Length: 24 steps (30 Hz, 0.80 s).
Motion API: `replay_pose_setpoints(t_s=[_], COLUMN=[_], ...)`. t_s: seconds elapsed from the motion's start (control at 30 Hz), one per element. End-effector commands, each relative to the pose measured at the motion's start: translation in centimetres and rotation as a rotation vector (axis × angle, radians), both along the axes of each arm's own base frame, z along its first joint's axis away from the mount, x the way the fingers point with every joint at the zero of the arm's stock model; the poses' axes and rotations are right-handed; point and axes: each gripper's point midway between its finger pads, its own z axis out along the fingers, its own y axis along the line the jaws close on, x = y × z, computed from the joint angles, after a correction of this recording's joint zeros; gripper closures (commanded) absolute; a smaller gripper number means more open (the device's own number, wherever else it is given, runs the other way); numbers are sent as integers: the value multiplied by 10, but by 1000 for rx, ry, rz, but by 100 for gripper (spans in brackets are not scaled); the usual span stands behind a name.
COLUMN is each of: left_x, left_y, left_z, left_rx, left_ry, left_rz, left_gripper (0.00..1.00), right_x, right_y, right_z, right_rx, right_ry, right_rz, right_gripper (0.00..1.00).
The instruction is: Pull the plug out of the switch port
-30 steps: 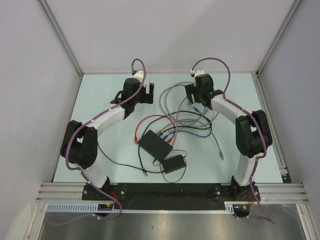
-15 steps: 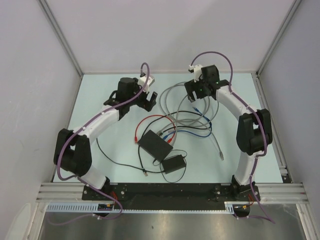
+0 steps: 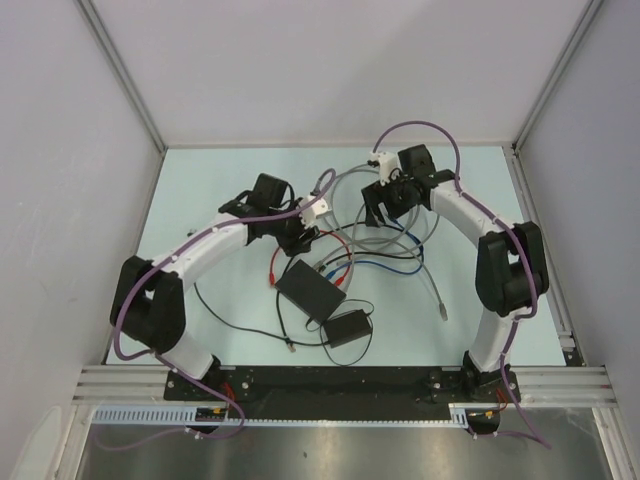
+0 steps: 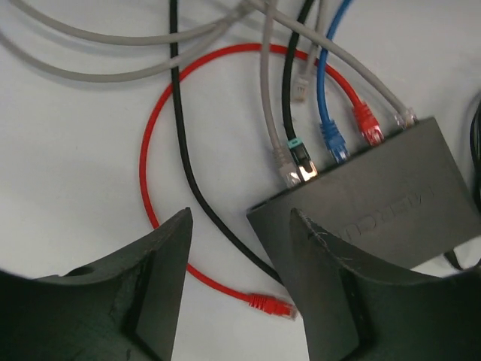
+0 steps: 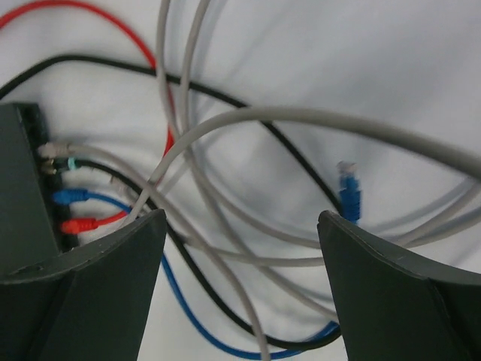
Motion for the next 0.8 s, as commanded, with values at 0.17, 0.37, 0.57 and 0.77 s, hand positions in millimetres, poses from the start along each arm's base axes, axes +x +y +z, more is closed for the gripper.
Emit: replay_pose_setpoints(t_s=[0.17, 0.37, 0.57, 0.77], left_x=[-59, -56, -56, -55], left_y=[43, 56, 50, 53], left_z=[-34, -69, -75, -89], left_rx=[254, 354, 339, 369], left_ry=[14, -90, -61, -53], left_rz=[-381, -513, -558, -596], left_gripper=[34, 31, 31, 31], right_x=[-41, -35, -27, -24], right_y=[5, -2, -12, -10], right_z=[27, 26, 25, 24], right_rx=[25, 34, 28, 42], right_ry=[-22, -25, -33, -33], right_rz=[99, 66, 34, 31], right_gripper=[13, 12, 11, 11])
